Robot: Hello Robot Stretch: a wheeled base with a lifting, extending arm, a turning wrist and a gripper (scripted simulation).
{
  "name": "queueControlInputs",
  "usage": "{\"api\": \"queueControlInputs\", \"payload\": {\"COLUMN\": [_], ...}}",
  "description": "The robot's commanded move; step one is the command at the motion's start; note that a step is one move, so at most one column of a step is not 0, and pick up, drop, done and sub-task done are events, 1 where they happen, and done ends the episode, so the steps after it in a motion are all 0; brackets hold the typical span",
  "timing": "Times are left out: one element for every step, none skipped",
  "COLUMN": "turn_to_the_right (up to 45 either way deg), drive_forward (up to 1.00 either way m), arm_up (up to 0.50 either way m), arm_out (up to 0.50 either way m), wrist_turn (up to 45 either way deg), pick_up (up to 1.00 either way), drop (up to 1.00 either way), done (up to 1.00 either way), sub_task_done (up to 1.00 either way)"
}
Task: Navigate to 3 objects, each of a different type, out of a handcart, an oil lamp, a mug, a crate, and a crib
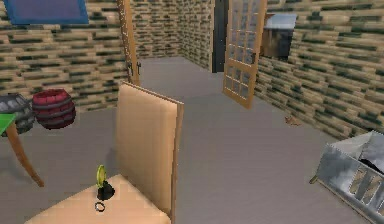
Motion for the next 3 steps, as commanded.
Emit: {"api": "queueControlInputs", "payload": {"turn_to_the_right": [27.0, 0.0, 15.0], "drive_forward": [0.0, 1.0, 0.0], "arm_up": [0.0, 0.0, 0.0], "arm_out": [0.0, 0.0, 0.0], "wrist_turn": [0.0, 0.0, 0.0], "pick_up": [0.0, 0.0, 0.0], "drop": [0.0, 0.0, 0.0], "done": [0.0, 0.0, 0.0], "sub_task_done": [0.0, 0.0, 0.0]}}
